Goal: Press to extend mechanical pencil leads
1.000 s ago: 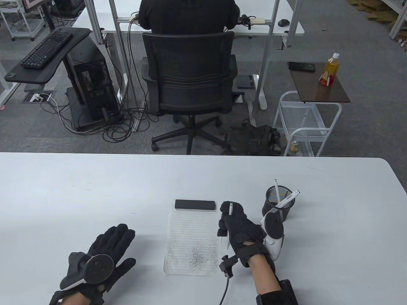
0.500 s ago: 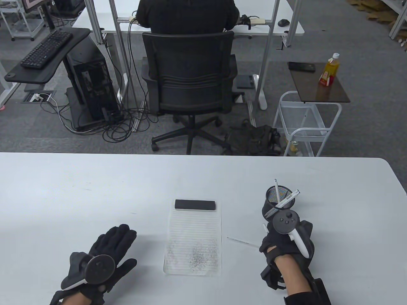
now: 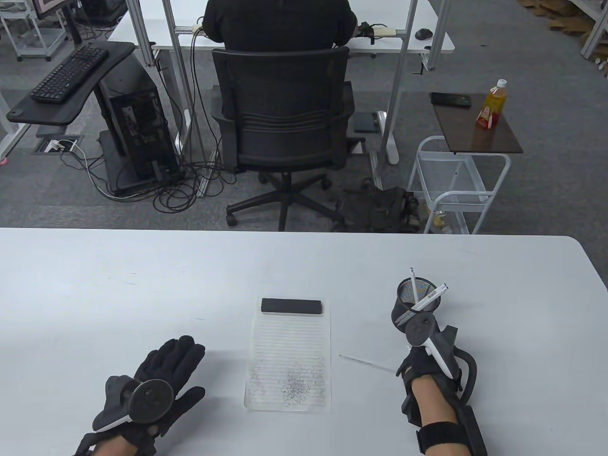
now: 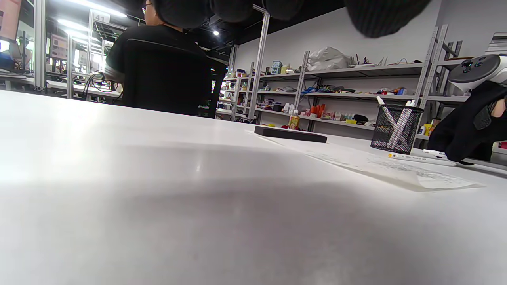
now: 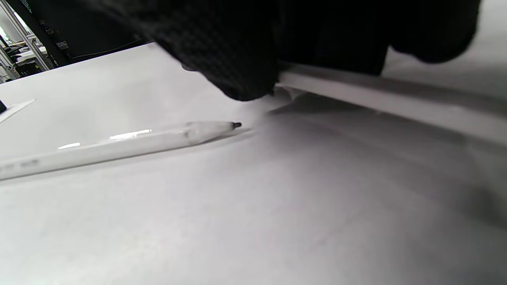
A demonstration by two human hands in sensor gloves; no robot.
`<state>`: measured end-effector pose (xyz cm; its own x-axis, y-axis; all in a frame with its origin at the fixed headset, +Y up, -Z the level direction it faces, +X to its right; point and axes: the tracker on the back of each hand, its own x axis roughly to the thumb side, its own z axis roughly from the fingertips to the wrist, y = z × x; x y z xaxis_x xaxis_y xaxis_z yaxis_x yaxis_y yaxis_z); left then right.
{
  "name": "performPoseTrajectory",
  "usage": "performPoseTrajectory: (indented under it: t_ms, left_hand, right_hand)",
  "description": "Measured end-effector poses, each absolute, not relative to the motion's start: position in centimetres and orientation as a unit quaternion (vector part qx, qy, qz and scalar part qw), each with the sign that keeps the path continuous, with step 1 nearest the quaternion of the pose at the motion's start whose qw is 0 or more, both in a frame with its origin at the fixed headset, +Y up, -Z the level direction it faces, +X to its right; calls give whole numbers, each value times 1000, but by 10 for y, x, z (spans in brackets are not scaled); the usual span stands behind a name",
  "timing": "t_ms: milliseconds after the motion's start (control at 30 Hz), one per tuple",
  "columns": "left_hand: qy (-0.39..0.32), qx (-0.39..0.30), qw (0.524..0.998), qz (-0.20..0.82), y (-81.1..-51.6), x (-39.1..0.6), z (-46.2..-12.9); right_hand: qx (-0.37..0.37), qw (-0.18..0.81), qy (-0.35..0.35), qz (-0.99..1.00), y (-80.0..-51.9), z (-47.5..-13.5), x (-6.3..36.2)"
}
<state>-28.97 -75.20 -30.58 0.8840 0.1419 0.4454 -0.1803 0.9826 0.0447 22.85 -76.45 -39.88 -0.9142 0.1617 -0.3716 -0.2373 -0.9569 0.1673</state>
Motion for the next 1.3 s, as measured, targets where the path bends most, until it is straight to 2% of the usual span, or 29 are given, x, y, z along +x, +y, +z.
performPoseTrajectory:
  t_ms: [367, 633, 733, 900, 933, 1033, 1100, 1300]
  left_hand:
    - [-240, 53, 966, 78, -748, -283, -303]
    - [-231, 46, 968, 82, -751, -288, -305]
    - [-231, 44, 968, 82, -750, -288, -305]
    - [-230, 47, 968, 85, -749, -289, -306]
    - [-230, 47, 968, 85, -749, -289, -306]
    - [-227, 46, 969, 83, -749, -290, -306]
    - [-225, 44, 970, 83, -750, -291, -306]
    - [-220, 38, 971, 85, -752, -293, -308]
  right_hand:
    - [-173, 70, 90, 978, -768, -403, 229]
    - [-176, 107, 80, 975, -762, -398, 240]
    - [-187, 134, 26, 973, -741, -390, 251]
    - [-174, 144, -84, 971, -681, -387, 262]
    - [-173, 143, -89, 970, -676, -388, 262]
    - [-168, 138, -85, 972, -650, -408, 254]
    - [-170, 139, -79, 972, -643, -426, 247]
    - [-187, 126, -32, 974, -655, -476, 227]
